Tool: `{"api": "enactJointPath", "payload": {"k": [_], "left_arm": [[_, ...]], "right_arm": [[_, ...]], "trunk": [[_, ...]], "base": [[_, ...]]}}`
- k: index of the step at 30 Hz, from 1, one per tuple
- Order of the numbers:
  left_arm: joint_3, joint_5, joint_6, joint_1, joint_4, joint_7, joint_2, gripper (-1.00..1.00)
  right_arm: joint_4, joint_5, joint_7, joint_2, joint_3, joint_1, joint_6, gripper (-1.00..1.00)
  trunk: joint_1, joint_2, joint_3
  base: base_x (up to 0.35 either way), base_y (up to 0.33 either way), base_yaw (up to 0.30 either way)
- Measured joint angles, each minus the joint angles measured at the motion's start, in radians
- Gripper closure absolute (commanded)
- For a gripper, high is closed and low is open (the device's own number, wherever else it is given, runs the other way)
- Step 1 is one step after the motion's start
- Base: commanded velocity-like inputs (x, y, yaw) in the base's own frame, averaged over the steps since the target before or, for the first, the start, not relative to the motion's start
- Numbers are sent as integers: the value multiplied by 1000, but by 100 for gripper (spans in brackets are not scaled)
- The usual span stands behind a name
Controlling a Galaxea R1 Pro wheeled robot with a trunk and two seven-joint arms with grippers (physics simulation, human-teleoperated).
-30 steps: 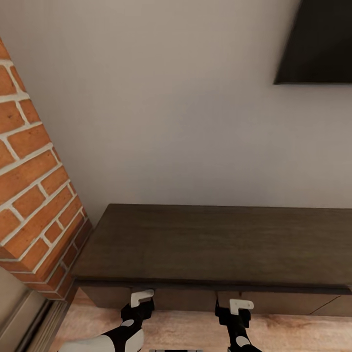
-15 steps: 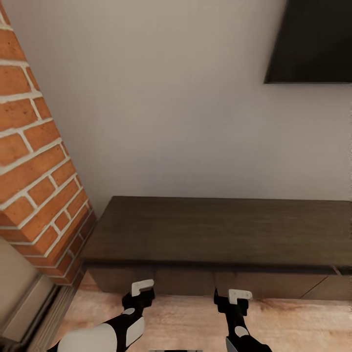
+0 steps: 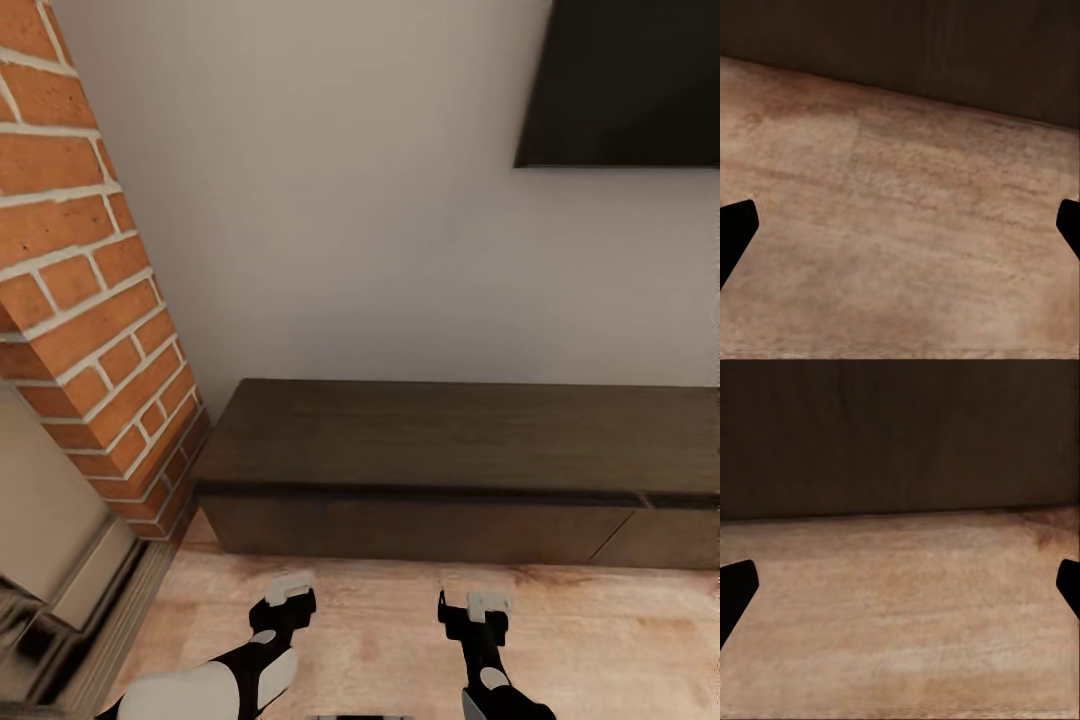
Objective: Place each of the two pumpkins and all three candles from the living room inside a cabinet in the living room (use any cabinet), then make sure every cabinet is closed, and position the cauldron so it is next to a table in the living room.
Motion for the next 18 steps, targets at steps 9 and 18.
{"api": "enactJointPath", "payload": {"k": [9, 18], "left_arm": [[1, 0, 0, 0, 0, 1, 0, -100], [1, 0, -1, 0, 0, 3, 0, -100]], "right_arm": [[1, -1, 0, 0, 0, 0, 0, -100], [0, -7, 0, 0, -2, 0, 0, -100]], "trunk": [[0, 0, 0], [0, 0, 0]], "base": [[-334, 0, 0], [-222, 0, 0]]}}
